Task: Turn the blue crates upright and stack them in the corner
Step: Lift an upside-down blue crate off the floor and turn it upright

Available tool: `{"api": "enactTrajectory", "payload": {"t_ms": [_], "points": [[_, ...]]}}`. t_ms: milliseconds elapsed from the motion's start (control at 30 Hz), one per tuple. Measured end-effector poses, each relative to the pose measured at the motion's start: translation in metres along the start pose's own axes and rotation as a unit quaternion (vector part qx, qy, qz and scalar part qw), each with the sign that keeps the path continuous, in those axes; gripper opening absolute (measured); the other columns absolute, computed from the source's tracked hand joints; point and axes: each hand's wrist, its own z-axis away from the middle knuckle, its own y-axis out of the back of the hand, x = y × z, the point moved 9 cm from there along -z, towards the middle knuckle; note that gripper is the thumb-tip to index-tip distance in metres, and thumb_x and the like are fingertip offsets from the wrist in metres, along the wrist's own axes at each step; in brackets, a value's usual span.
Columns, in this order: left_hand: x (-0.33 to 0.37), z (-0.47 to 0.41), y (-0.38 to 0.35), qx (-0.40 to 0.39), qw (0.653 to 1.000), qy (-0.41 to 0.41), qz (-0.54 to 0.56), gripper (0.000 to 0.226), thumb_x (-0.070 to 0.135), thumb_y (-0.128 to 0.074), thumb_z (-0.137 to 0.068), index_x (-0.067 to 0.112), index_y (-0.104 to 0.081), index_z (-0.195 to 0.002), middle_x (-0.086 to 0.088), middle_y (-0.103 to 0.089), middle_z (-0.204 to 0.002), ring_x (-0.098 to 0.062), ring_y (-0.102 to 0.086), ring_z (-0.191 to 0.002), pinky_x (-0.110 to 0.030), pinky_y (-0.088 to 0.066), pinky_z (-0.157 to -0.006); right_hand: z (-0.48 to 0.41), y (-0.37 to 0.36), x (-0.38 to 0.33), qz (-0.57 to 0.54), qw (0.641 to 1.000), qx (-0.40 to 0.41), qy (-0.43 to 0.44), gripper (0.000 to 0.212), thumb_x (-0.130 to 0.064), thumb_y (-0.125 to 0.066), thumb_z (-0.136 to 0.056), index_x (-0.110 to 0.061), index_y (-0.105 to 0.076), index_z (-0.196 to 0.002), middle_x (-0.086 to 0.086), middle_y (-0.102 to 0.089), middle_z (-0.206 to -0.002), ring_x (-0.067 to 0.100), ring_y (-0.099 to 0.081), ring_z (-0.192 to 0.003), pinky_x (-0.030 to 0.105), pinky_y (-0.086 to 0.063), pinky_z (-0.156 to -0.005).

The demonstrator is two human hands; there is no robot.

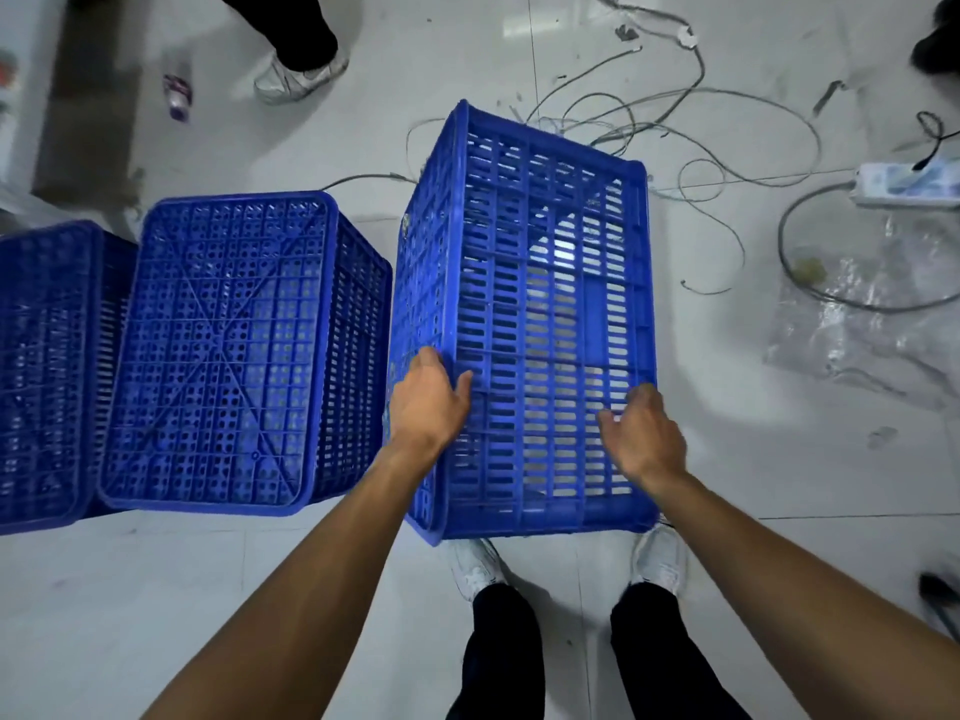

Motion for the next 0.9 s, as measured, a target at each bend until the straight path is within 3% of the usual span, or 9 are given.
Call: {"api": "enactTrajectory", "payload": {"t_ms": [133,300,433,500,600,667,733,833,900], "points": [[-0.036,-0.010,0.007,0.009,0.999,0.028,0.029,0.046,0.043,-0.050,-0.100,0.005,-0.047,-0.125,-0.015,-0.060,-0.118,-0.033,-0.062,-0.098,-0.040,-0.047,-0.076,-0.003,-0.021,0.018,-0.001,0.999,-0.007,-0.053,0.061,-0.047,-0.057,-0.095,-0.002,-0.039,-0.133,0.015,-0.045,-0.131,0.037,-0.059,-0.108,0.042,-0.050,-0.079],[-0.085,-0.025,0.003,-0.009,0.997,0.072,0.028,0.045,0.044,-0.047,-0.101,0.005,-0.047,-0.123,-0.016,-0.061,-0.113,-0.032,-0.057,-0.088,-0.037,-0.041,-0.070,-0.004,-0.027,-0.003,-0.013,0.997,0.068,-0.034,0.053,-0.044,-0.065,-0.089,-0.003,-0.048,-0.119,0.014,-0.047,-0.117,0.033,-0.056,-0.104,0.043,-0.053,-0.075],[-0.115,-0.029,-0.008,-0.023,0.994,0.103,0.034,0.048,0.043,-0.048,-0.101,0.003,-0.046,-0.127,-0.018,-0.061,-0.116,-0.037,-0.060,-0.098,-0.040,-0.046,-0.074,-0.013,-0.012,-0.015,-0.015,0.989,0.146,-0.029,0.054,-0.037,-0.073,-0.084,0.000,-0.050,-0.116,0.017,-0.051,-0.117,0.034,-0.054,-0.107,0.047,-0.051,-0.087],[-0.124,-0.029,-0.015,-0.031,0.992,0.112,0.041,0.048,0.043,-0.048,-0.101,0.002,-0.046,-0.127,-0.018,-0.061,-0.115,-0.037,-0.060,-0.099,-0.038,-0.044,-0.073,-0.024,-0.016,-0.014,-0.036,0.991,0.122,-0.035,0.056,-0.036,-0.072,-0.085,0.000,-0.049,-0.121,0.016,-0.053,-0.120,0.034,-0.055,-0.109,0.046,-0.050,-0.089],[-0.130,-0.028,-0.022,-0.038,0.992,0.113,0.047,0.045,0.043,-0.049,-0.100,0.004,-0.047,-0.122,-0.015,-0.062,-0.103,-0.032,-0.056,-0.085,-0.036,-0.041,-0.069,-0.041,-0.041,-0.009,-0.124,0.989,-0.005,-0.079,0.053,-0.035,-0.061,-0.092,-0.006,-0.043,-0.133,0.011,-0.062,-0.115,0.032,-0.063,-0.096,0.040,-0.054,-0.079],[-0.132,-0.027,-0.023,-0.037,0.991,0.117,0.052,0.042,0.043,-0.050,-0.100,0.006,-0.047,-0.119,-0.011,-0.060,-0.095,-0.028,-0.054,-0.079,-0.036,-0.040,-0.067,-0.047,-0.052,-0.002,-0.195,0.972,-0.048,-0.119,0.055,-0.036,-0.059,-0.091,-0.010,-0.043,-0.137,0.010,-0.065,-0.113,0.030,-0.065,-0.093,0.041,-0.056,-0.082],[-0.132,-0.026,-0.024,-0.036,0.990,0.121,0.058,0.039,0.043,-0.050,-0.100,0.007,-0.047,-0.115,-0.009,-0.060,-0.092,-0.028,-0.055,-0.078,-0.036,-0.041,-0.066,-0.051,-0.057,0.004,-0.248,0.956,-0.057,-0.146,0.057,-0.037,-0.060,-0.087,-0.011,-0.045,-0.136,0.010,-0.065,-0.116,0.030,-0.065,-0.098,0.042,-0.056,-0.086],[-0.127,-0.024,-0.024,-0.033,0.990,0.120,0.059,0.039,0.043,-0.051,-0.099,0.007,-0.048,-0.115,-0.009,-0.059,-0.092,-0.028,-0.055,-0.080,-0.036,-0.042,-0.068,-0.051,-0.061,0.009,-0.281,0.944,-0.062,-0.158,0.054,-0.039,-0.059,-0.077,-0.010,-0.054,-0.121,0.008,-0.067,-0.108,0.027,-0.066,-0.089,0.035,-0.055,-0.073],[-0.123,-0.022,-0.026,-0.034,0.991,0.119,0.059,0.040,0.043,-0.051,-0.099,0.006,-0.048,-0.117,-0.010,-0.060,-0.096,-0.028,-0.054,-0.081,-0.037,-0.044,-0.070,-0.050,-0.061,0.015,-0.288,0.942,-0.060,-0.163,0.063,-0.042,-0.058,-0.072,-0.009,-0.055,-0.126,0.009,-0.069,-0.107,0.028,-0.068,-0.087,0.036,-0.058,-0.074]]}}
